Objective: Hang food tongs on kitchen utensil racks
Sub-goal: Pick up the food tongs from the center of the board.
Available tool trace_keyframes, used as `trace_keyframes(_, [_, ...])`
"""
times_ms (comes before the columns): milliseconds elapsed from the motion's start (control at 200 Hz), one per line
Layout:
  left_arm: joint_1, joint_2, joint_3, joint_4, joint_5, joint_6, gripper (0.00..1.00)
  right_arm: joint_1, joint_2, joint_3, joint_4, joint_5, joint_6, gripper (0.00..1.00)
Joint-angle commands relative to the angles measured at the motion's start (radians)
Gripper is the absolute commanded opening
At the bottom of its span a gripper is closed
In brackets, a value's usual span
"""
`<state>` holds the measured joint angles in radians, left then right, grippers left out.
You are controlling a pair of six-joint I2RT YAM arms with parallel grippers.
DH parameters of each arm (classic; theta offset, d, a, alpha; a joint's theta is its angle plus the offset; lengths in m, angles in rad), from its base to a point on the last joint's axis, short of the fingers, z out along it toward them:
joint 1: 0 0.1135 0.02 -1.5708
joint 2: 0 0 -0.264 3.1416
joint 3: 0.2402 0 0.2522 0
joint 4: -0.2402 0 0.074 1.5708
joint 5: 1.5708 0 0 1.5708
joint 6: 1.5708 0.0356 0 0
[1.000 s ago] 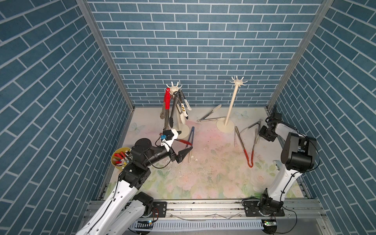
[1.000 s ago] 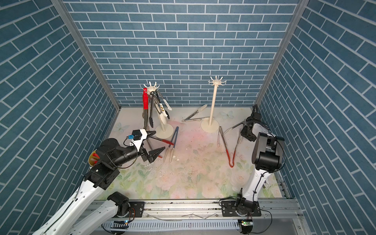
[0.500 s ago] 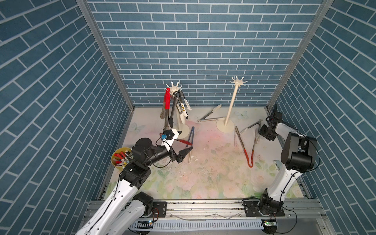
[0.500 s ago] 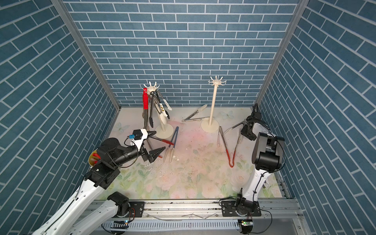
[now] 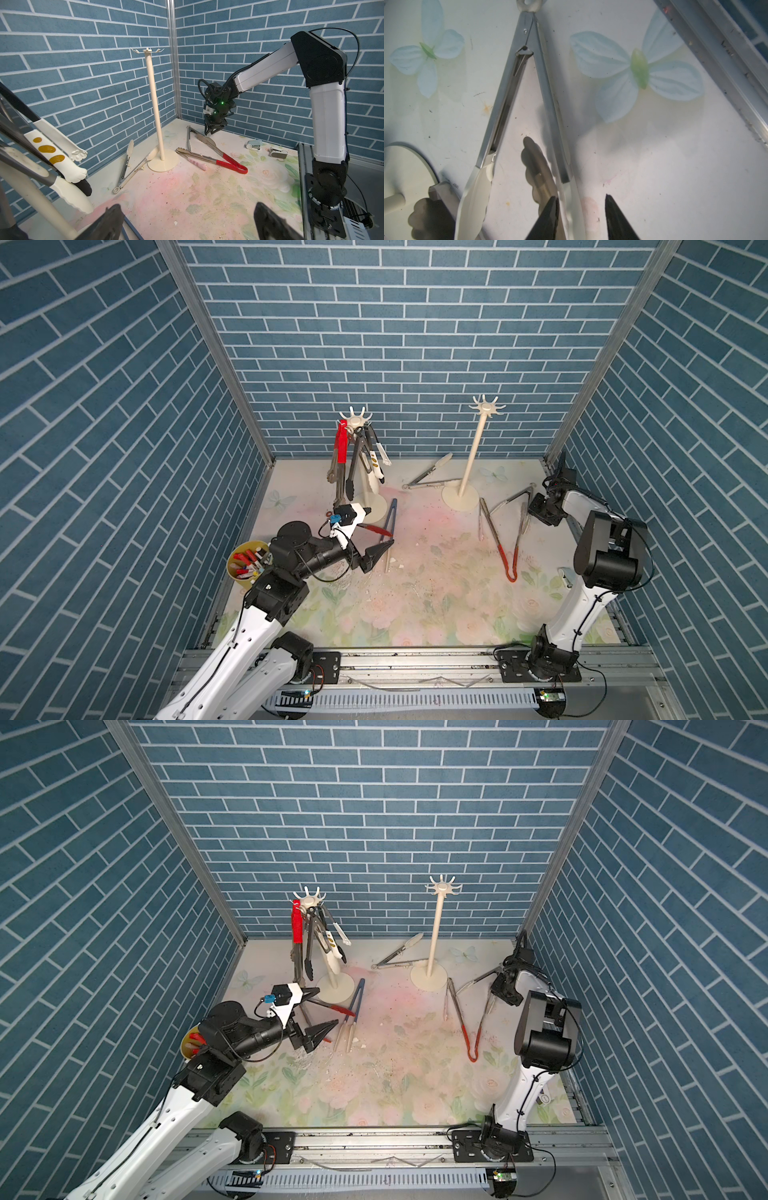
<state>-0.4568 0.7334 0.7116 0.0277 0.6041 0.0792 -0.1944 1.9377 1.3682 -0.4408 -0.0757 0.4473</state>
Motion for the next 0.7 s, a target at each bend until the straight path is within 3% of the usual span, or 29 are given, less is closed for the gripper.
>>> trace_keyframes(0, [-0.006, -0.001, -0.01, 0.009, 0.008, 0.007, 1.0, 0.006, 0.013, 0.036, -0.006, -0.008, 0.002, 0.38])
trace_keyframes(695, [-0.006, 0.001, -0.008, 0.001, 0.006, 0.01, 0.99, 0.032, 0.096, 0.075, -0.066, 0.037, -0.03, 0.28])
